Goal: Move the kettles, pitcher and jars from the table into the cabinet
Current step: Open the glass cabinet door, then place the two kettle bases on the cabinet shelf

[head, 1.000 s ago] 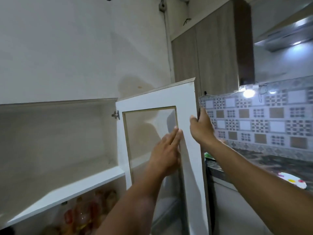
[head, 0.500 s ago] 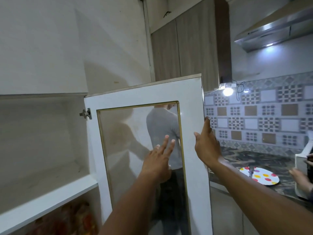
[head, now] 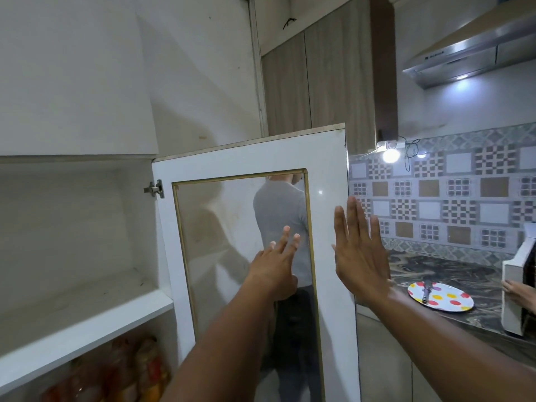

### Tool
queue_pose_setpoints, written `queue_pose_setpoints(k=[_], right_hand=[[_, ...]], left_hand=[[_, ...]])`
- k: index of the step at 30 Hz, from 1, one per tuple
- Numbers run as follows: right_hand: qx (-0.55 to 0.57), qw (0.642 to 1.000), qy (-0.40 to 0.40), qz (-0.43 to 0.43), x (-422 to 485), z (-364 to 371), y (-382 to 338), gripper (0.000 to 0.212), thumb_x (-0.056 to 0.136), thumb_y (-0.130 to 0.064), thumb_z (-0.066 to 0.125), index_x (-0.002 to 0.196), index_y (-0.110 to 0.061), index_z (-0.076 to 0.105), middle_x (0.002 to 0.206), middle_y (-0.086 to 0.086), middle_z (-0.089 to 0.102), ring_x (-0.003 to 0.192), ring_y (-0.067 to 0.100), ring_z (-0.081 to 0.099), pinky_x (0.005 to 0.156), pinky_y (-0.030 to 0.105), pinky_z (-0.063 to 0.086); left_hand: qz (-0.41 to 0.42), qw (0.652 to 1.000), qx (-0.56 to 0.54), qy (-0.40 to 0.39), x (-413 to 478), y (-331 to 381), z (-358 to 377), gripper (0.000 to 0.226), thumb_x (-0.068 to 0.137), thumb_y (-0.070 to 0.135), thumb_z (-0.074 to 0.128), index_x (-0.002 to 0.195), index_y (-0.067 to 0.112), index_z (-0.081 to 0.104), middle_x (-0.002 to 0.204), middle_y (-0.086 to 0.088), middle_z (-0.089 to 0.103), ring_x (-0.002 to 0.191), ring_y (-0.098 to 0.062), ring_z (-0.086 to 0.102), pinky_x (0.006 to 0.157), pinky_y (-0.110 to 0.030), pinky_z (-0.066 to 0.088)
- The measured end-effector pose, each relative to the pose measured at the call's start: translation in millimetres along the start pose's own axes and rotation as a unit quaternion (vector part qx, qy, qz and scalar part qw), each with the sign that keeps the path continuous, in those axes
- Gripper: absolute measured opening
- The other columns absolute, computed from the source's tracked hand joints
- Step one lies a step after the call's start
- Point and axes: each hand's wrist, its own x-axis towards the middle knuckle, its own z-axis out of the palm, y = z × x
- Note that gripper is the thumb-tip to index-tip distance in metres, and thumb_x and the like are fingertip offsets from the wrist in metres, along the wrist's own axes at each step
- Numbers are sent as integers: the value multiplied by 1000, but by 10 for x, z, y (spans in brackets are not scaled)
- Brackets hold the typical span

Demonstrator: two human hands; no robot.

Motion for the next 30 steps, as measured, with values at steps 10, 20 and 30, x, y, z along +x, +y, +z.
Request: queue_pose_setpoints(k=[10, 20, 30], right_hand=[[7, 974, -137, -182, -118, -621, -621, 83, 95, -39, 50, 160, -15, 4, 168, 13, -9, 153, 30, -15, 118, 63, -10], [216, 892, -140, -372, -477, -1268, -3015, 80, 96, -38, 48, 160, -19, 4, 168, 6, 8, 155, 25, 7, 121, 54, 10], [422, 714, -136, -542, -1601, -2605, -5967, 76, 91, -39, 53, 157, -20, 20, 161, 3, 30, 149, 23, 25, 120, 47, 21]], left_hand=[[-69, 996, 30, -39, -1043, -345, -343, 90, 96, 31, 57, 160, 31, -6, 169, -1, -10, 156, -30, 0, 125, -51, 9], [-339, 931, 129, -39, -3235, -2018, -1117, 87, 97, 34, 55, 160, 30, -4, 170, -4, -7, 155, -33, 9, 124, -50, 15], [-612, 778, 142, -34, -6405, -2926, -1693, 87, 94, 46, 57, 160, 31, 4, 170, -5, 4, 152, -30, 19, 120, -50, 26]])
